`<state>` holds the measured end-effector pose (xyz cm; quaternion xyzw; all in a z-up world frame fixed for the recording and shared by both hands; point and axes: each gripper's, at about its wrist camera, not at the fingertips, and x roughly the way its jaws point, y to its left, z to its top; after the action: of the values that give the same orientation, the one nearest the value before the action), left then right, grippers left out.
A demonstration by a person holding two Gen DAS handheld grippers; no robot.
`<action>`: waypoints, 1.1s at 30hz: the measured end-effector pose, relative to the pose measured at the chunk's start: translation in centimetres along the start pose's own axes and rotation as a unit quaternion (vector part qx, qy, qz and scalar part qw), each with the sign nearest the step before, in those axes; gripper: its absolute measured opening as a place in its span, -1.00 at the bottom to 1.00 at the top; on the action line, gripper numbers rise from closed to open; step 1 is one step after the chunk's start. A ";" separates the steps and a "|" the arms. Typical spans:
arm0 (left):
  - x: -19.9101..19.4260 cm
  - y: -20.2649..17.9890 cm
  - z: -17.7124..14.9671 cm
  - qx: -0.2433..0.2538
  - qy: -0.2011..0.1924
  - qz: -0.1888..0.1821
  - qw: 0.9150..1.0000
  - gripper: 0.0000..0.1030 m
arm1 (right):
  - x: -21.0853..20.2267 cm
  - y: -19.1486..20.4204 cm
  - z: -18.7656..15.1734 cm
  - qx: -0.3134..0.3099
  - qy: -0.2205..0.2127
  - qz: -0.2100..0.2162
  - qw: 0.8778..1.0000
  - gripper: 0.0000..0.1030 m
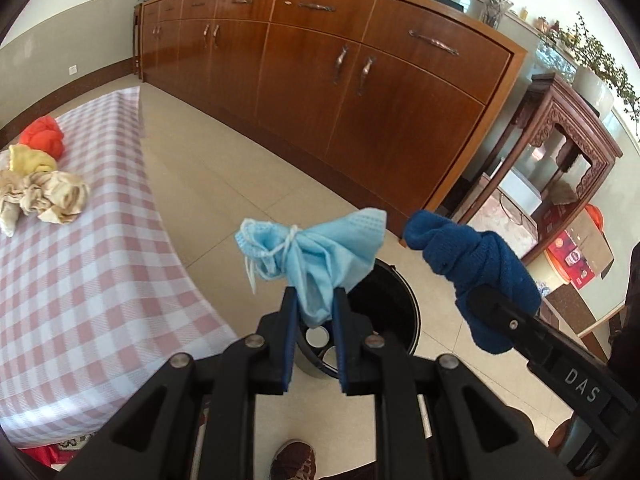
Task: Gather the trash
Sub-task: 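Carry the face mask and blue towel over the black trash bin, then open both tools to drop the mask and towel into the bin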
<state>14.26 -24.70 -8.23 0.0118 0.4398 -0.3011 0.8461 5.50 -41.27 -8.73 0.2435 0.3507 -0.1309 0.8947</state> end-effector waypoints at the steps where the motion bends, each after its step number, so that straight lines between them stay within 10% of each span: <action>1: 0.8 -0.5 0.0 0.004 0.008 -0.001 1.000 -0.64 | 0.2 -0.8 0.0 0.007 0.003 -0.005 1.000 -0.50; 27: 14.0 -4.9 -0.7 0.013 0.133 -0.010 0.991 -0.56 | 11.1 -12.7 0.3 0.145 0.117 -0.065 0.980 -0.42; 33: 15.1 -5.1 -0.2 0.003 0.142 -0.017 0.990 0.39 | 11.9 -14.0 0.7 0.157 0.118 -0.084 0.977 0.01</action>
<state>17.98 -36.33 -18.43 0.0494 0.5548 -0.3120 0.7697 8.82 -54.22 -21.32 0.3640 0.4483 -0.2296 0.7834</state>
